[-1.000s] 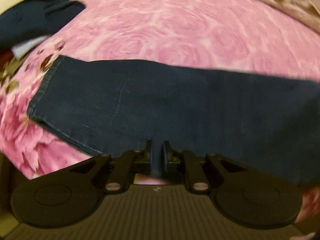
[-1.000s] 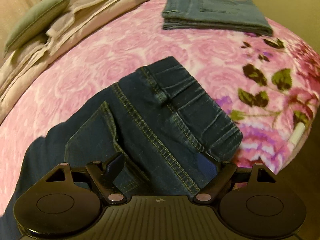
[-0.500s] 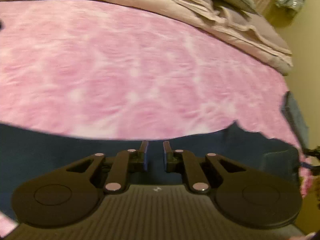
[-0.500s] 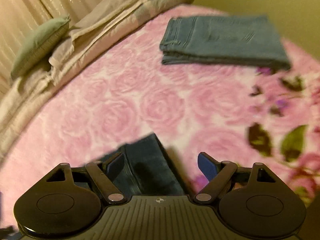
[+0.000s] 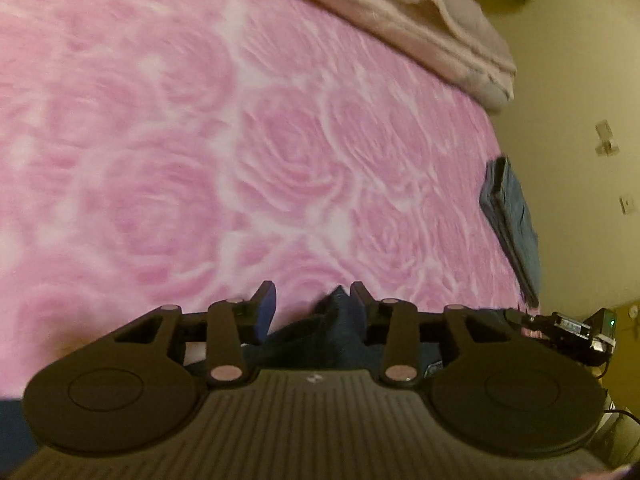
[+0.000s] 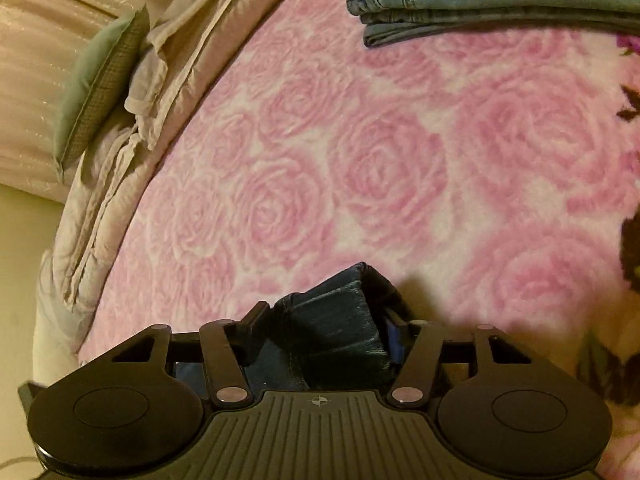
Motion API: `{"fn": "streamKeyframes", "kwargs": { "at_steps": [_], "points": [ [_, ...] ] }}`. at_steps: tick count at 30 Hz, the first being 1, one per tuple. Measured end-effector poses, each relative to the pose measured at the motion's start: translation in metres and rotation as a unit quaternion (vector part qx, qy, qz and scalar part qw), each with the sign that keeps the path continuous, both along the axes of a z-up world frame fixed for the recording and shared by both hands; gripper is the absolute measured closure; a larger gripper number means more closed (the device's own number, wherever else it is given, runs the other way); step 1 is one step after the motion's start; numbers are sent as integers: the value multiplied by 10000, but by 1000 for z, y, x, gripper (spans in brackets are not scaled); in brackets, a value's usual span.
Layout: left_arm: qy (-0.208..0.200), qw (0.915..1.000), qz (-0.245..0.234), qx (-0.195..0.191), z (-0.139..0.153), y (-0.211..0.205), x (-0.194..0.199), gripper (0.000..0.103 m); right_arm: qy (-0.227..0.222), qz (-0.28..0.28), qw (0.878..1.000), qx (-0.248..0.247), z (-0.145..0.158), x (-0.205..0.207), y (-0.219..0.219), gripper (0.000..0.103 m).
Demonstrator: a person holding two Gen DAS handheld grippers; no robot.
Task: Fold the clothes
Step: 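Grasp and press the folded jeans flat with the right gripper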
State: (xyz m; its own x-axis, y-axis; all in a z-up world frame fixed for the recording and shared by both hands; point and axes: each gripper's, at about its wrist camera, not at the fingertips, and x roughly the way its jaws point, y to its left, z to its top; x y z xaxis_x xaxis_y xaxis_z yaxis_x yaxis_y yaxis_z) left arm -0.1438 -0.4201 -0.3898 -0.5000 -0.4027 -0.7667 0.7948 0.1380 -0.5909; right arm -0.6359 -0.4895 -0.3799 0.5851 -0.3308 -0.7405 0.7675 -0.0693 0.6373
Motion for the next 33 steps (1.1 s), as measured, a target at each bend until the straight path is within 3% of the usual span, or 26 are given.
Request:
{"fn": "streamKeyframes", "kwargs": {
  "at_steps": [2,3,8,10,13,16,17,19,21,26,29,31,33],
  "points": [
    [-44,9997,-190,116,-10,-9,-13,78,-85,12,9999,-71,1,-1,2,70],
    [-30,9997,-242,83,-12,-9,-18,103,-86,22,9999,-146,4,0,4,70],
    [-130,9974,122,-705,-4,11,-19,102,462,119,9948,-900,22,13,27,84],
    [-174,9958,215,-877,-7,20,-19,102,511,-46,9937,-999,17,12,35,87],
    [-602,9941,134,-891,-13,19,-32,101,725,-203,9918,-1035,3,18,37,87],
    [-769,9931,84,-876,-5,14,-33,99,887,-316,9910,-947,1,27,29,82],
    [-700,9933,185,-904,1,17,-25,96,966,-306,9909,-885,3,28,27,57],
    [-560,9927,472,-963,12,29,0,85,1180,-346,9877,-966,13,25,30,31],
    [-568,9911,760,-933,22,44,29,83,1243,-279,9857,-1100,23,19,37,31],
    [-1157,9853,1074,-652,37,116,84,84,1194,-203,9881,-952,30,6,68,31],
    [-1471,9799,1312,-314,34,156,100,84,1583,-196,9835,-848,23,7,85,31],
    [-1614,9754,1494,-120,33,180,108,84,1742,-545,9800,-788,26,0,97,31],
    [-1541,9736,1682,-60,36,202,113,84,1560,-1030,9797,-719,32,-14,114,31]
  ]
}}
